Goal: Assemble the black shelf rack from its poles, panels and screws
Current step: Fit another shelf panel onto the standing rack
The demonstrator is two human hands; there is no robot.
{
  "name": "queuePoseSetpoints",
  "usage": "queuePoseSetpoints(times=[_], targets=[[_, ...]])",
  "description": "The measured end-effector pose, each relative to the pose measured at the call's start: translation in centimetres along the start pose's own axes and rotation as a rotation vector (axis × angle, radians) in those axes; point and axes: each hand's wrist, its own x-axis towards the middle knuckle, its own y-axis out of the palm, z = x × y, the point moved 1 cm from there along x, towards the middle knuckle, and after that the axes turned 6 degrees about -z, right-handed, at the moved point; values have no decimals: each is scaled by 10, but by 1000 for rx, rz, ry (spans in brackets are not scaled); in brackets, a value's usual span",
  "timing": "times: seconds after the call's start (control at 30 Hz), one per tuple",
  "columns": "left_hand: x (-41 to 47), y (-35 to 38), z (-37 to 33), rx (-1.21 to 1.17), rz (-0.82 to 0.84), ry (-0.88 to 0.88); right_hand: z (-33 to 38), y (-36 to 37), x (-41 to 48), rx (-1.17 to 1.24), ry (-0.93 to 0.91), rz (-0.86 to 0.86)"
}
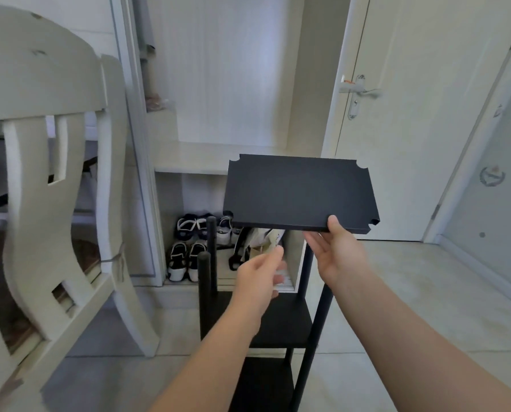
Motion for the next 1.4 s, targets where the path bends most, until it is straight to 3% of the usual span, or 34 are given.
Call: queuePoseSetpoints(times=[0.2, 0.4, 1.03, 1.4], targets=[[24, 4, 1, -242, -240, -34, -34, -11, 6, -8, 42, -8], [33, 8, 5, -314, -383, -45, -45, -12, 12, -52, 43, -21], [47, 4, 12, -288, -320, -234, -57, -19, 19, -108, 1, -107], [50, -3, 14, -306, -375, -221, -66, -16, 23, -139, 64, -90]])
